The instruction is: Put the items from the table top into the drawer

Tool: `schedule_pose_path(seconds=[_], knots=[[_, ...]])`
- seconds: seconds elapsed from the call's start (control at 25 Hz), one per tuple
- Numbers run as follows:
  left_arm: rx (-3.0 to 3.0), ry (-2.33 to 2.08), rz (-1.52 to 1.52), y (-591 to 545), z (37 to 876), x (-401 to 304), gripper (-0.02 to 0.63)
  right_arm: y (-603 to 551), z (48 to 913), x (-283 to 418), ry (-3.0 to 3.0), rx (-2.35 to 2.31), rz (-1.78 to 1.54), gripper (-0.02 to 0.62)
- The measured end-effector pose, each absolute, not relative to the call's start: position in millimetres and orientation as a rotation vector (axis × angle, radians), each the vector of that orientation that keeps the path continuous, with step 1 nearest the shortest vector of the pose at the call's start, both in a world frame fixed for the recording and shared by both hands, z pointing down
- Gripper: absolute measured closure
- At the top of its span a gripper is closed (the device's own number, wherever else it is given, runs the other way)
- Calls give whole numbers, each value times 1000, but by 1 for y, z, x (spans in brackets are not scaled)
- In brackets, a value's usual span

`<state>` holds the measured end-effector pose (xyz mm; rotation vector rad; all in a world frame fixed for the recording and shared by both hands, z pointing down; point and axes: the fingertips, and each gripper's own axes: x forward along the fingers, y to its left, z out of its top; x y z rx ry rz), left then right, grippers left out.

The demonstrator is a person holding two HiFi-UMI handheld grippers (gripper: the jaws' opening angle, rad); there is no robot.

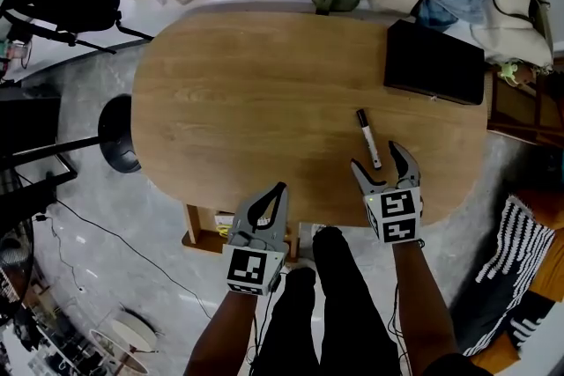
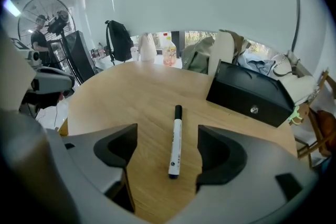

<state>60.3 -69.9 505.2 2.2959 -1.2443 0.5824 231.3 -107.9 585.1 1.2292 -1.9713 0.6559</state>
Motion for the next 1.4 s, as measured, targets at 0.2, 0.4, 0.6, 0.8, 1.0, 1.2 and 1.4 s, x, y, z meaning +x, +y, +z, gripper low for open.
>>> schedule_pose_path(seconds=[0.2,0.4,0.6,0.8,1.0,1.2,1.4], knots=[[2258,-1259,591,-72,512,61,588,-118,612,236,-1937,1160,695,255],[2226,-1271,583,-68,518,64,588,-123,627,236,-1926,1100,732,265],[2223,-1268,588,-65,520,64,588,-124,629,238,-1909,1135,747,396],[2228,-1274,564,-65,517,61,588,-121,634,243,-1877,1157,756,463],[2223,-1274,562,-58,519,58,588,-122,636,245,-1846,1162,699,529],[2224,-1277,561,-51,517,56,588,-120,632,245,-1840,1166,681,532],[2211,-1304,550,-47,513,47,588,-120,612,235,-1877,1176,630,532]])
